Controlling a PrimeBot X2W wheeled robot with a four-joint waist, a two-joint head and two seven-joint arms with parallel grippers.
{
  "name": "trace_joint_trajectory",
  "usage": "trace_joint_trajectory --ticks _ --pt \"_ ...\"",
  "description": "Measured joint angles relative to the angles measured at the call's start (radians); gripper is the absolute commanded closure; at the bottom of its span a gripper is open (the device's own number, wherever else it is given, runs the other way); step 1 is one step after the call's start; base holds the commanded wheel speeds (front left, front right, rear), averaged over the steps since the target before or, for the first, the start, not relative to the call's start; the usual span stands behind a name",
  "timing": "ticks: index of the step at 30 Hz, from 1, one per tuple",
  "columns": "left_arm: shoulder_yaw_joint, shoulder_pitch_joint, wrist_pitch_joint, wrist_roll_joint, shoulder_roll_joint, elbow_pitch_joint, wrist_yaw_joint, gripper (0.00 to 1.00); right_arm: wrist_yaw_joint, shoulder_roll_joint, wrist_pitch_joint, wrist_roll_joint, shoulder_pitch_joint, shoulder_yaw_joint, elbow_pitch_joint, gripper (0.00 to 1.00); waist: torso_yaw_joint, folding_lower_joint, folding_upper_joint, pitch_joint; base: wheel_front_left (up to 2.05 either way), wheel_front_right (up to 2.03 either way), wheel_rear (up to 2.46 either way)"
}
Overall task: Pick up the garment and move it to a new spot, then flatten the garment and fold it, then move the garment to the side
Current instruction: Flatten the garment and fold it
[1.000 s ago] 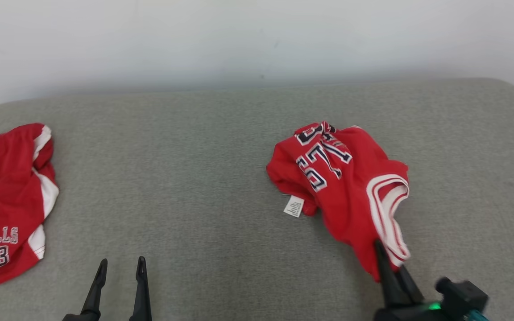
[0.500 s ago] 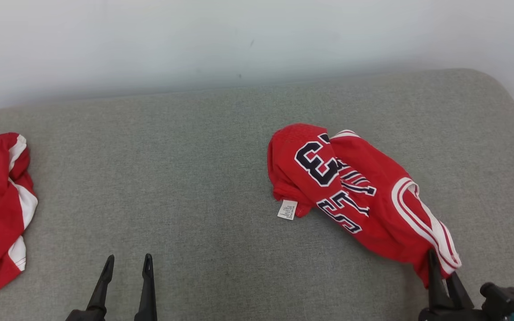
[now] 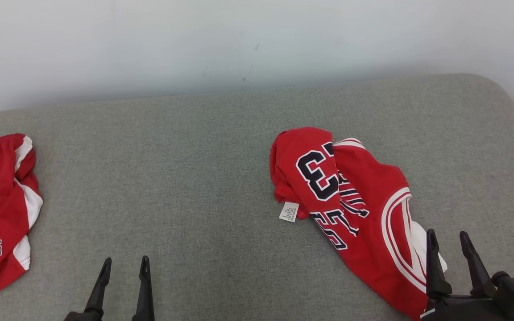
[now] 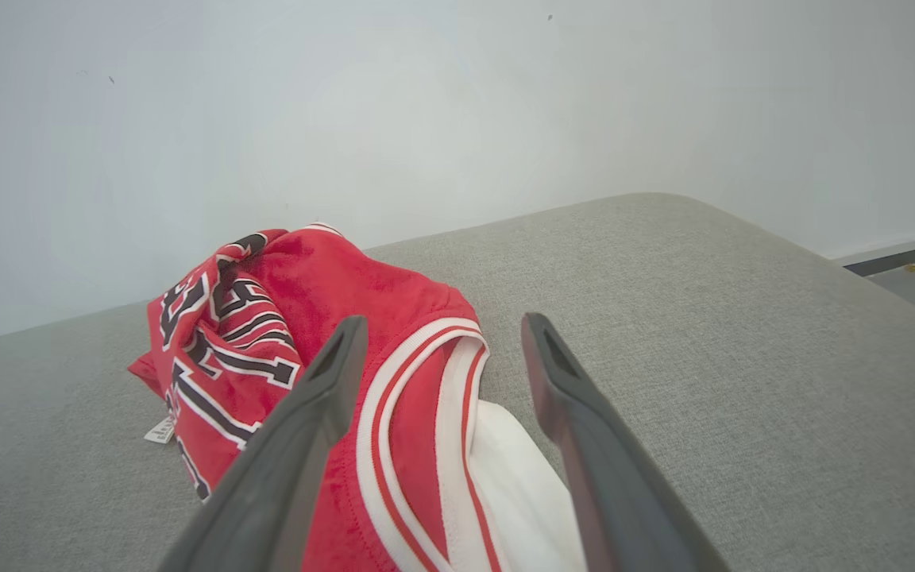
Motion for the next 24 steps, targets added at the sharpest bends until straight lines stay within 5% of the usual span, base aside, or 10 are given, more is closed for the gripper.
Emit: trace_joint_trajectory --ticks 12,24 --pt "-0.025 -0.009 0.0 -0.005 0.0 0.0 0.006 0.0 0.0 -0.101 0.005 0.001 -0.195 0.088 0.137 0.0 0.014 0.0 0.0 0.02 0.0 0.0 0.0" --pt "-0.05 -0.043 0.0 -0.008 0.0 0.0 0.006 0.0 0.0 -0.227 0.094 0.028 -0.462 0.129 0.5 0.0 0.082 0.0001 0.0 0.077 0.0 0.0 0.0"
